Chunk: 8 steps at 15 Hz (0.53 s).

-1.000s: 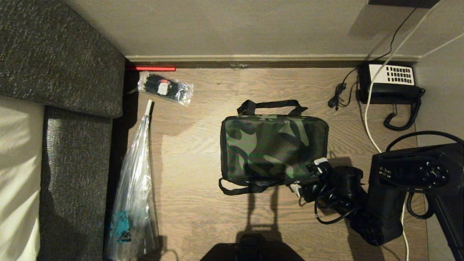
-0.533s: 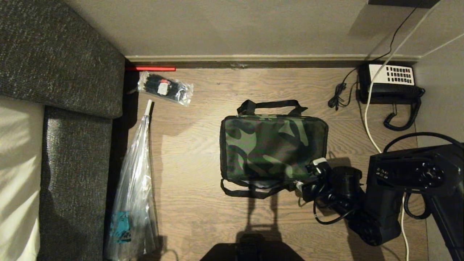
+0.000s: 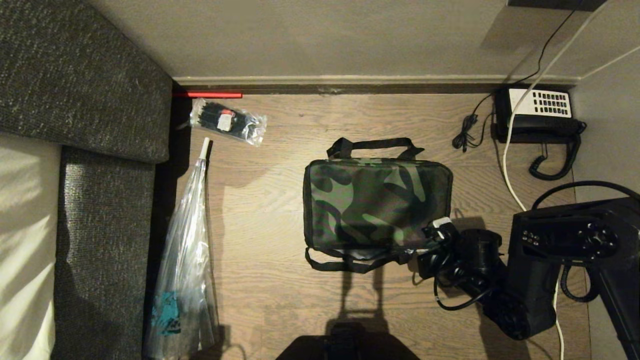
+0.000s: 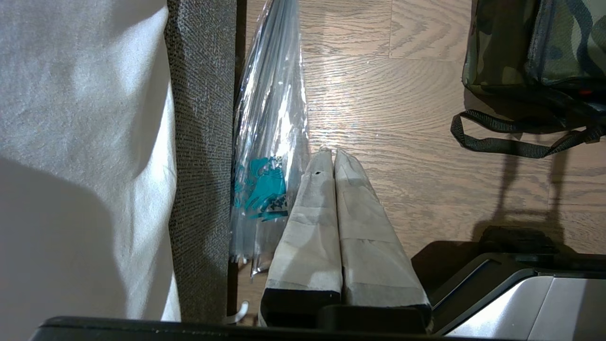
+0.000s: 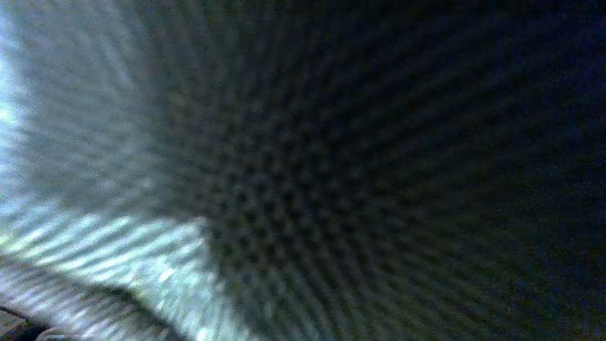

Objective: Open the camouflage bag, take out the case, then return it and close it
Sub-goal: Open the top of the storage box

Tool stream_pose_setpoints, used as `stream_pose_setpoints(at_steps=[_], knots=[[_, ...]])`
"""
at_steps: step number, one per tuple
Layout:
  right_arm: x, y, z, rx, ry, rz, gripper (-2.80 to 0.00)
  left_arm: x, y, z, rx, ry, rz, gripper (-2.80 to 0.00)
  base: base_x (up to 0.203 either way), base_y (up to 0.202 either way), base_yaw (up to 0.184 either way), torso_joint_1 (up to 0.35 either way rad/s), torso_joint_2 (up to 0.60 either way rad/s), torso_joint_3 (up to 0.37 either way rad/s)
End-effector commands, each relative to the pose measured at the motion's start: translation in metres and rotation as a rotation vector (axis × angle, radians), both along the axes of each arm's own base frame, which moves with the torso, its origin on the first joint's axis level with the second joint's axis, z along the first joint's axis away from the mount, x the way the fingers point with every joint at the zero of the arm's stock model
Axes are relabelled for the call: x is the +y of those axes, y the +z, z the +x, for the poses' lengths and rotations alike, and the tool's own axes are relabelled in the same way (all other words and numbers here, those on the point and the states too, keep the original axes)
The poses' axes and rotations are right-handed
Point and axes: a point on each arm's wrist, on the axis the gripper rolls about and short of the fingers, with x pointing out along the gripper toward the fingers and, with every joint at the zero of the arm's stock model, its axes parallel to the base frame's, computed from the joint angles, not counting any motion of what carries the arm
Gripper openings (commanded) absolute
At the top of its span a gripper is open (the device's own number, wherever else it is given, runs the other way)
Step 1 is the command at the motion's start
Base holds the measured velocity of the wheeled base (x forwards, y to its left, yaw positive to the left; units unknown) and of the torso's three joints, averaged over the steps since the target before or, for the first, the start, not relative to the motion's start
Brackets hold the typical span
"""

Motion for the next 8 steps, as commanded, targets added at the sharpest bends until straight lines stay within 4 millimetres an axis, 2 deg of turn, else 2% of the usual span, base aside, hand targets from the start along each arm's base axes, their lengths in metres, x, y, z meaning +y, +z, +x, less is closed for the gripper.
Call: stream_pose_setpoints(at_steps=[1,4,8], knots=[[-0.004,0.014,-0.002,-0.033,-0.008,0.006,-2.8,0.0,0.0,0.0,0.003,0.0,0.0,-2.8,0.0,0.0,0.0,0.0,0.0,0.0],[-0.01,0.022,-0.011,-0.019,-0.021,-0.003,-2.8,0.0,0.0,0.0,0.003,0.0,0.0,-2.8,0.0,0.0,0.0,0.0,0.0,0.0],[-0.001,0.035,-0.023,0.013,0.042,-0.071,-2.8,0.0,0.0,0.0,0.003,0.0,0.0,-2.8,0.0,0.0,0.0,0.0,0.0,0.0]])
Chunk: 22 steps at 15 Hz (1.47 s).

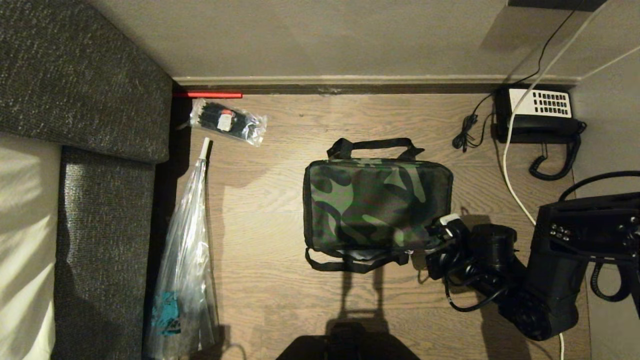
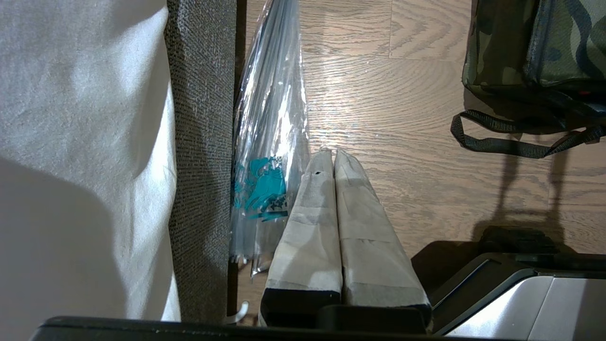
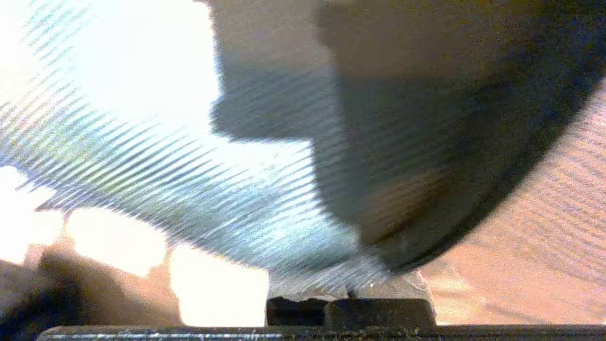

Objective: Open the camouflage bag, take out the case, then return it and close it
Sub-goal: Open the top of the storage box

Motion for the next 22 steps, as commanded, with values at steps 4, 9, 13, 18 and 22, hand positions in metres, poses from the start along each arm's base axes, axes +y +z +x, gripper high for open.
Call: stream_pose_setpoints(at_steps=[4,9,13,18,22], knots=[[0.021,0.017,-0.014,0.014,0.058,0.03,0.0,0.0,0.0,0.0,0.003,0.001,0.0,-2.8,0.0,0.0,0.0,0.0,0.0,0.0],[0.024,0.018,-0.014,0.017,0.059,0.051,0.0,0.0,0.0,0.0,0.003,0.001,0.0,-2.8,0.0,0.0,0.0,0.0,0.0,0.0],[0.026,0.016,-0.014,0.018,0.064,0.05,0.0,0.0,0.0,0.0,0.003,0.001,0.0,-2.8,0.0,0.0,0.0,0.0,0.0,0.0],[0.027,0.008,-0.013,0.04,0.063,0.043,0.0,0.0,0.0,0.0,0.003,0.001,0.0,-2.8,0.0,0.0,0.0,0.0,0.0,0.0],[0.027,0.004,-0.013,0.051,0.06,0.038,0.0,0.0,0.0,0.0,0.003,0.001,0.0,-2.8,0.0,0.0,0.0,0.0,0.0,0.0]])
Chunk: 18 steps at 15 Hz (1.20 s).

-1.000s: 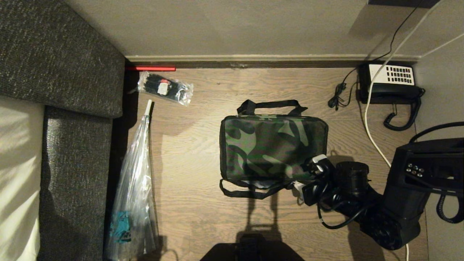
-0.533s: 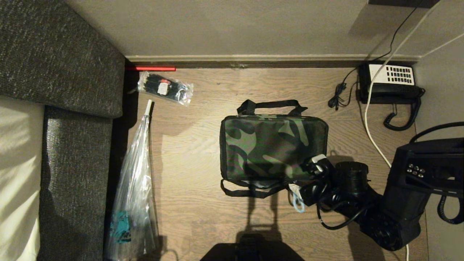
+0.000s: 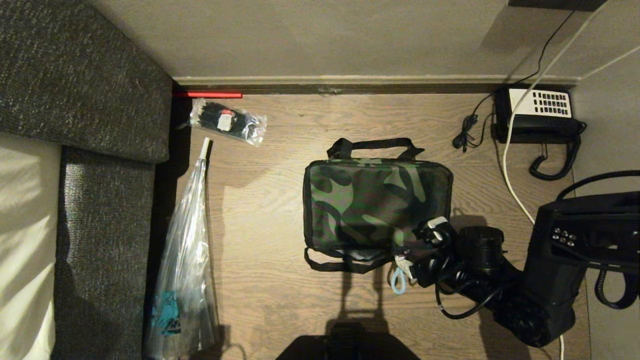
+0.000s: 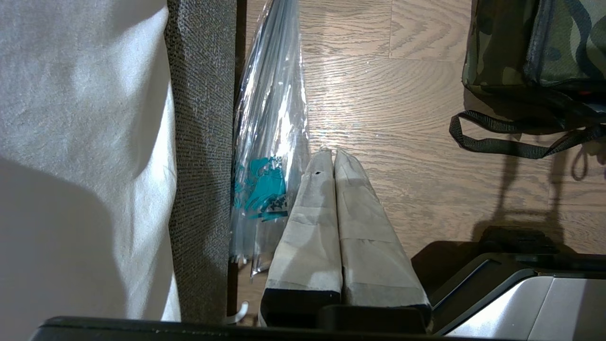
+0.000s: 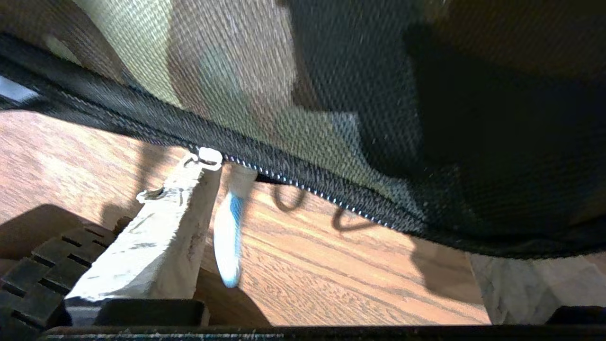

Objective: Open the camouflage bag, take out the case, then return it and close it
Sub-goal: Open the top of the storage box

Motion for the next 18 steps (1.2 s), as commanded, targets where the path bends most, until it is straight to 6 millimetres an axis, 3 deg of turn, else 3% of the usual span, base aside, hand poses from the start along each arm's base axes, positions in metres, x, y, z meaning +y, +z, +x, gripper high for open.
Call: stream_pose_setpoints(at_steps=[1,4,8,18], knots=[[0.001,-0.002,0.002,-0.002,0.003,0.001,0.0,0.0,0.0,0.0,0.003,0.0,0.0,-2.8,0.0,0.0,0.0,0.0,0.0,0.0],[0.002,0.008,-0.013,0.039,0.06,0.007,0.0,0.0,0.0,0.0,0.003,0.0,0.0,-2.8,0.0,0.0,0.0,0.0,0.0,0.0],[0.022,0.019,-0.028,0.078,0.112,0.076,0.0,0.0,0.0,0.0,0.003,0.0,0.0,-2.8,0.0,0.0,0.0,0.0,0.0,0.0],[0.027,-0.016,-0.034,0.289,0.086,0.052,0.0,0.0,0.0,0.0,0.003,0.0,0.0,-2.8,0.0,0.0,0.0,0.0,0.0,0.0]])
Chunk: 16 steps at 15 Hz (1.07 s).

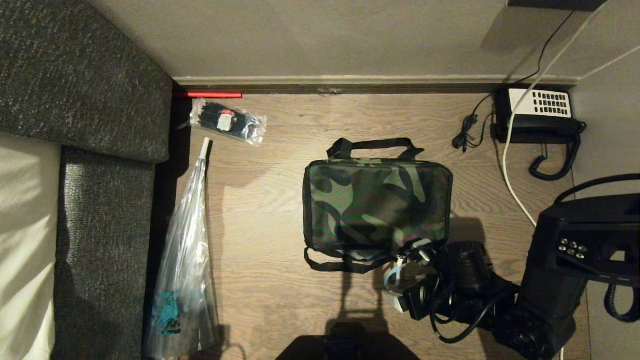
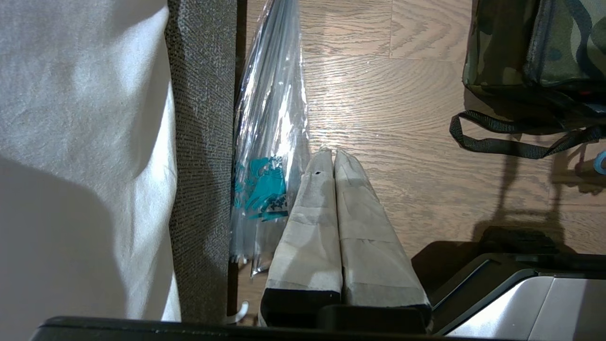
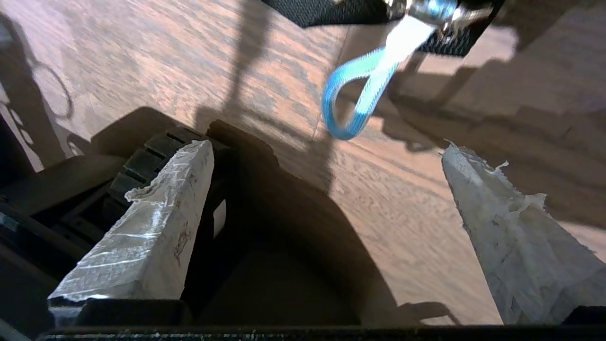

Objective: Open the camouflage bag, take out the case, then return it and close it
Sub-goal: Open the top of the storage box

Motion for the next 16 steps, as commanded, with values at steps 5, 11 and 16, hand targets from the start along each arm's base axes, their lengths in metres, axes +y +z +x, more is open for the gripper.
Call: stream_pose_setpoints(at_steps=[5,11,16], knots=[[0.008,-0.017,0.016,0.013,-0.054,0.069,0.0,0.0,0.0,0.0,0.003,0.0,0.0,-2.8,0.0,0.0,0.0,0.0,0.0,0.0],[0.01,-0.024,0.021,-0.005,-0.053,0.079,0.0,0.0,0.0,0.0,0.003,0.0,0.0,-2.8,0.0,0.0,0.0,0.0,0.0,0.0],[0.013,-0.031,0.026,-0.037,-0.054,0.091,-2.8,0.0,0.0,0.0,0.003,0.0,0.0,-2.8,0.0,0.0,0.0,0.0,0.0,0.0]])
